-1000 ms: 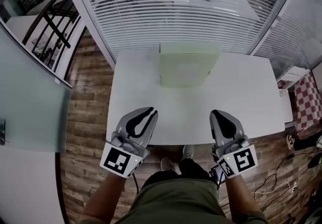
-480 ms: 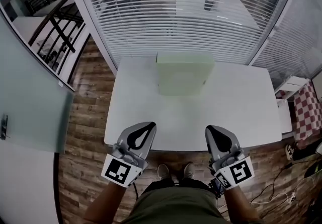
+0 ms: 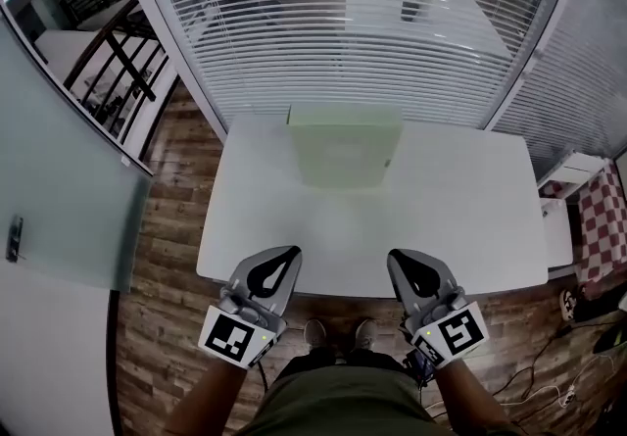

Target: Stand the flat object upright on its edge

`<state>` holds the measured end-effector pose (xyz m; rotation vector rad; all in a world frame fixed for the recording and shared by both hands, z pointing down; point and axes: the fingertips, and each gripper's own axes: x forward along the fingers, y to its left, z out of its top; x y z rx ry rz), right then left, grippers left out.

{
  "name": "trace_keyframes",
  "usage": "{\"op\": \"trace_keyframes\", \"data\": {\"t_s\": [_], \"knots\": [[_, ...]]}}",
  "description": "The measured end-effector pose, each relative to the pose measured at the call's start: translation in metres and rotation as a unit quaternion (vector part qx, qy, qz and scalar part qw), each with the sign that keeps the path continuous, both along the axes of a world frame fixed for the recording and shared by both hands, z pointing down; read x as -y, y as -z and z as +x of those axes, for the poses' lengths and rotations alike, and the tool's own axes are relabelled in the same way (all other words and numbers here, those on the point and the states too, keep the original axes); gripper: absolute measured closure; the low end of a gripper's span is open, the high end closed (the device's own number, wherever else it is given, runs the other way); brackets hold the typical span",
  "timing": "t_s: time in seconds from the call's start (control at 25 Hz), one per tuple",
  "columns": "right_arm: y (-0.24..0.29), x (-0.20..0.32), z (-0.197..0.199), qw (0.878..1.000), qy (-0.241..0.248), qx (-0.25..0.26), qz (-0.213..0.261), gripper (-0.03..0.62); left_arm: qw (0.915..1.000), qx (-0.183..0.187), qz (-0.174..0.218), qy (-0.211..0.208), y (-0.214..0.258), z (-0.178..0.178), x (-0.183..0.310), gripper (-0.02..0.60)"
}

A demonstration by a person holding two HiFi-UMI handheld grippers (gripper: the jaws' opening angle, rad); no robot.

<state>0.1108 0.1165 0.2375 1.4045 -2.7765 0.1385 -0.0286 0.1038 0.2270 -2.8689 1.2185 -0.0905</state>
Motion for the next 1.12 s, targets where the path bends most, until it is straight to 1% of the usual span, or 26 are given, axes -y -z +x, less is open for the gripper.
{"op": "trace_keyframes", "data": {"t_s": [0.12, 0.24, 0.32, 0.44, 0.68, 0.76, 0.88, 1.12], "knots": [[0.0, 0.0, 0.003, 1.0, 0.005, -0.009, 0.002, 0.583, 1.0, 0.004, -0.001, 0.0, -0.002, 0.006, -0.001, 0.581], [-0.002, 0.002, 0.004, 1.0, 0.006, -0.011, -0.002, 0.583, 1.0, -0.004, -0.007, 0.004, -0.002, 0.011, 0.001, 0.581], [-0.005, 0.003, 0.004, 1.0, 0.008, -0.015, -0.007, 0.583, 1.0, 0.002, -0.006, 0.005, -0.005, 0.01, 0.002, 0.581], [-0.009, 0.003, 0.005, 1.0, 0.013, -0.019, -0.011, 0.583, 0.9999, -0.01, -0.011, 0.005, -0.002, 0.015, 0.004, 0.581], [-0.015, 0.007, 0.006, 1.0, 0.012, -0.019, -0.021, 0.583, 0.9996, -0.012, -0.023, 0.006, -0.007, 0.017, 0.007, 0.581], [-0.016, 0.008, 0.006, 0.999, 0.012, -0.02, -0.022, 0.583, 0.9997, -0.006, -0.022, 0.006, -0.011, 0.015, 0.009, 0.581], [-0.018, 0.008, 0.005, 0.999, 0.013, -0.021, -0.025, 0.583, 0.9995, 0.024, -0.016, 0.006, -0.026, 0.008, 0.009, 0.581], [-0.021, 0.01, 0.004, 0.999, 0.012, -0.023, -0.028, 0.583, 0.9995, 0.023, -0.021, 0.005, -0.03, 0.007, 0.013, 0.581]]}}
